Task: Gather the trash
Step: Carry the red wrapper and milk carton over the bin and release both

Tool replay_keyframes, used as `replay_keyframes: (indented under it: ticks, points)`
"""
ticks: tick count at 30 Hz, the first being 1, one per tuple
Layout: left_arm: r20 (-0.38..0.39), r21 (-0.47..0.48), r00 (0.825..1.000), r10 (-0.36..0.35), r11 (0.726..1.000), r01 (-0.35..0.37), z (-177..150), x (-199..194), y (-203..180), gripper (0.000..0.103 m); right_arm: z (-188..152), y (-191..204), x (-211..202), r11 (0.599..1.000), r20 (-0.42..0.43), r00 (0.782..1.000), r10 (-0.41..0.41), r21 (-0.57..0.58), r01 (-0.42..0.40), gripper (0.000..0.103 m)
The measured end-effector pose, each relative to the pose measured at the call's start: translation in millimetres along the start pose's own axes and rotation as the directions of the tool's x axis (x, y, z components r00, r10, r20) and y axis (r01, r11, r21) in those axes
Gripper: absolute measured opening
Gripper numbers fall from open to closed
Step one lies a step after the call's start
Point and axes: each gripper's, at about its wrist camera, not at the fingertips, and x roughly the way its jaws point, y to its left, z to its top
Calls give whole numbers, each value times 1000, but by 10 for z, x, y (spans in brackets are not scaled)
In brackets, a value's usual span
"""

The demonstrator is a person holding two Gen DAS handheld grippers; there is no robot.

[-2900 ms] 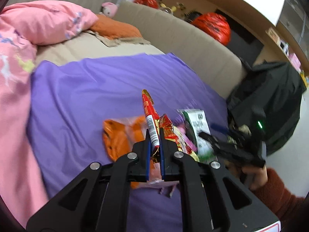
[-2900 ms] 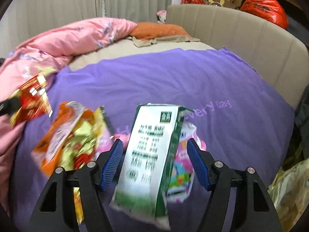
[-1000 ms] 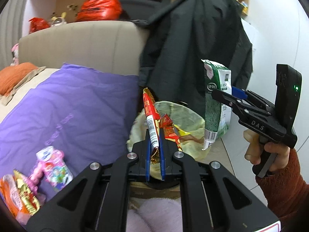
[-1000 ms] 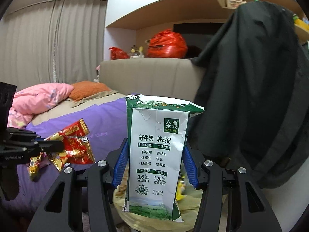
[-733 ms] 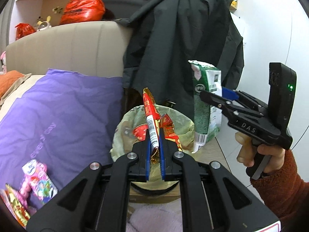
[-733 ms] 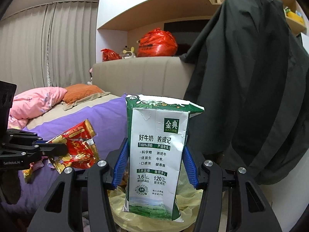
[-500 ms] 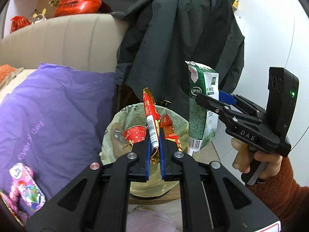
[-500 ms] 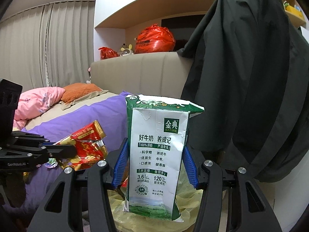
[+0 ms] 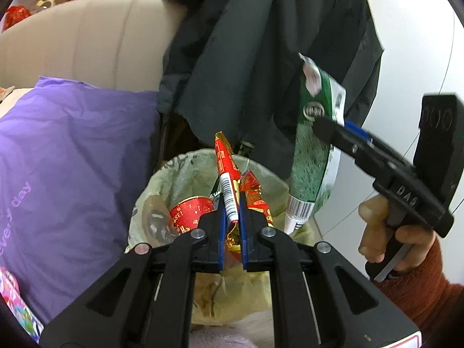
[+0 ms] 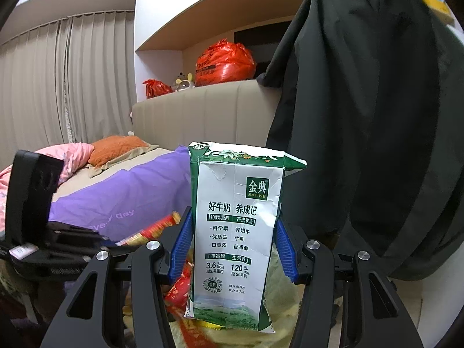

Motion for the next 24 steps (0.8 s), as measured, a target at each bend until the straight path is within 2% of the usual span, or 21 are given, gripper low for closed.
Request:
replay_keyframes:
  ticks: [4,8,16,24]
  points:
    - [-96,34,995,40,999,-37,-68,333,52,7,-186,-112,333,999,-80,996,25,46,-22,50]
    - [-179,81,983,47,996,-33,-198,524,28,7,-467,-165,516,996,-169,984,55,78,-42,50]
    - [-180,100,982,50,995,-32,-329,492,10,7,-682,-149,579,996,-257,964,63,80,-44,49]
    - [-179,98,982,58,994,-41,-330,457,38,7,-731,-130,551,995,-266,962,67,87,-45,49]
